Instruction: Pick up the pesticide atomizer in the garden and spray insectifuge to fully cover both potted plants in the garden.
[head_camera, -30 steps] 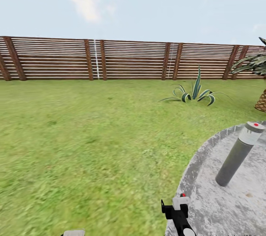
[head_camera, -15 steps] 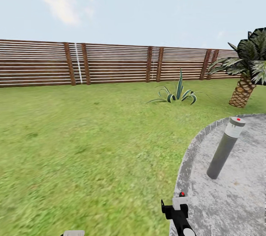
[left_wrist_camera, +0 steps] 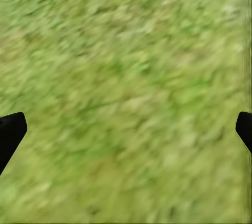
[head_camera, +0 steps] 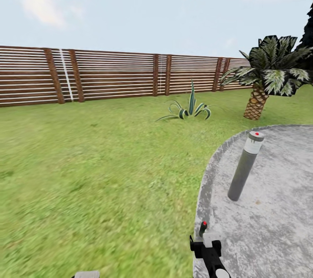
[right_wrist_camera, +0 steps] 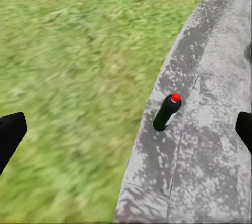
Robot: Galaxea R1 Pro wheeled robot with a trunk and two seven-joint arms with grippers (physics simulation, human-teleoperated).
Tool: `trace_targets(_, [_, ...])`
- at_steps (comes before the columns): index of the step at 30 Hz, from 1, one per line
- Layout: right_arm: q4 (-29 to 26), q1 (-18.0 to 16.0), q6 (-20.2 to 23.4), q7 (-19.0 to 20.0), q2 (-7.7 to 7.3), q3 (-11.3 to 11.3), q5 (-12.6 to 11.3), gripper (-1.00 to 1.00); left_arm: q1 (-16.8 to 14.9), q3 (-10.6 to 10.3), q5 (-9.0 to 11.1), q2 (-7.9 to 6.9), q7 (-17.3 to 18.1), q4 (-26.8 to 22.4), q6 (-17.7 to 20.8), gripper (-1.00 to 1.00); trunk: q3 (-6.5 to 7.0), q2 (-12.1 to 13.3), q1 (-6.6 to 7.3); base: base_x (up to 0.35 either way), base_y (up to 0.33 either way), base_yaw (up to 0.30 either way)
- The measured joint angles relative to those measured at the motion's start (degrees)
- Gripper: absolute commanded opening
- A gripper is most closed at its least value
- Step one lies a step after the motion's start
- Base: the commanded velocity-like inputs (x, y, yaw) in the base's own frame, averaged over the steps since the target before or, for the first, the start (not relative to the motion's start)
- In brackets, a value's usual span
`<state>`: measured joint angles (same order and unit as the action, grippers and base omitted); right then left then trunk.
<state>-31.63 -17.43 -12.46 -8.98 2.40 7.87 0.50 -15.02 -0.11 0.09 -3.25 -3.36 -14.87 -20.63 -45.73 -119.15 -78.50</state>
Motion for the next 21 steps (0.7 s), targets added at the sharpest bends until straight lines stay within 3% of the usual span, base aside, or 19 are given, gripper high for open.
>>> trace_targets(21, [0.0,0.0,0.0,0.0,0.0,0.01,0.0,1.0,0.0,0.05,0.0,-0.08,0.0,0.0,0.03,1.0,0.0,0.0,0.0,0.0,0.001,-0.3])
